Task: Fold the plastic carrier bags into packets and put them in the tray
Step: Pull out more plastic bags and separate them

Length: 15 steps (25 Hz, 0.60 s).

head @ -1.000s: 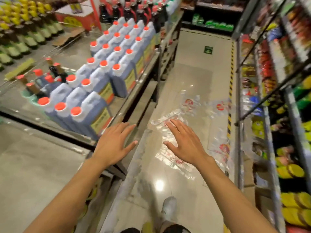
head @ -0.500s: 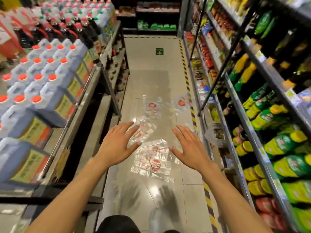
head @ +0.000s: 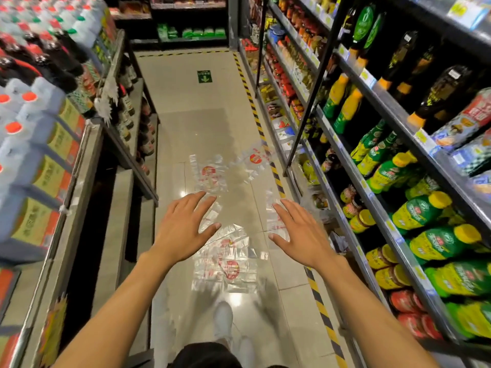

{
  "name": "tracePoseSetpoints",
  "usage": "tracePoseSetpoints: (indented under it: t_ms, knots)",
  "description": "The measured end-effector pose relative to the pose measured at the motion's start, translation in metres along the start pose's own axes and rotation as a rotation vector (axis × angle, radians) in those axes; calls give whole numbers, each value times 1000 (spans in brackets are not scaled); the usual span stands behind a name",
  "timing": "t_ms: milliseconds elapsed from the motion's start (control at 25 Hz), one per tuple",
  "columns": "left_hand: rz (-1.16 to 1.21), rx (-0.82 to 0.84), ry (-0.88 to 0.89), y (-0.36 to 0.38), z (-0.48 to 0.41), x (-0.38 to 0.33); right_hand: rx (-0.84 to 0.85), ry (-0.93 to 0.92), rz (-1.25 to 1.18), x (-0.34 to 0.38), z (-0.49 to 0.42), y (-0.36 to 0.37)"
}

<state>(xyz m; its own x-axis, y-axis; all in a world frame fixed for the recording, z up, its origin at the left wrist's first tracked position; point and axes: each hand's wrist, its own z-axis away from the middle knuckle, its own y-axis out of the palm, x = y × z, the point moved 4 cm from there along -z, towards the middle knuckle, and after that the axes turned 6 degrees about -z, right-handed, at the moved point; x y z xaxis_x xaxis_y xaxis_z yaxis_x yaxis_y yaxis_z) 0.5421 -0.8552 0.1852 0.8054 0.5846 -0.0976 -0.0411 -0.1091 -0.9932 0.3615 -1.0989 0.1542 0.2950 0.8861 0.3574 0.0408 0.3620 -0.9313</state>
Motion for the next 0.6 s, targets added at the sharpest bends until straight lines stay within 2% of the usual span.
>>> tracePoseSetpoints:
  t_ms: [320,600]
  knots:
    - [55,34,25,19,-91,47,-12,113,-47,-22,-78,1]
    - [59,99,-3,58,-168,59,16,135,-61,-62,-149,5]
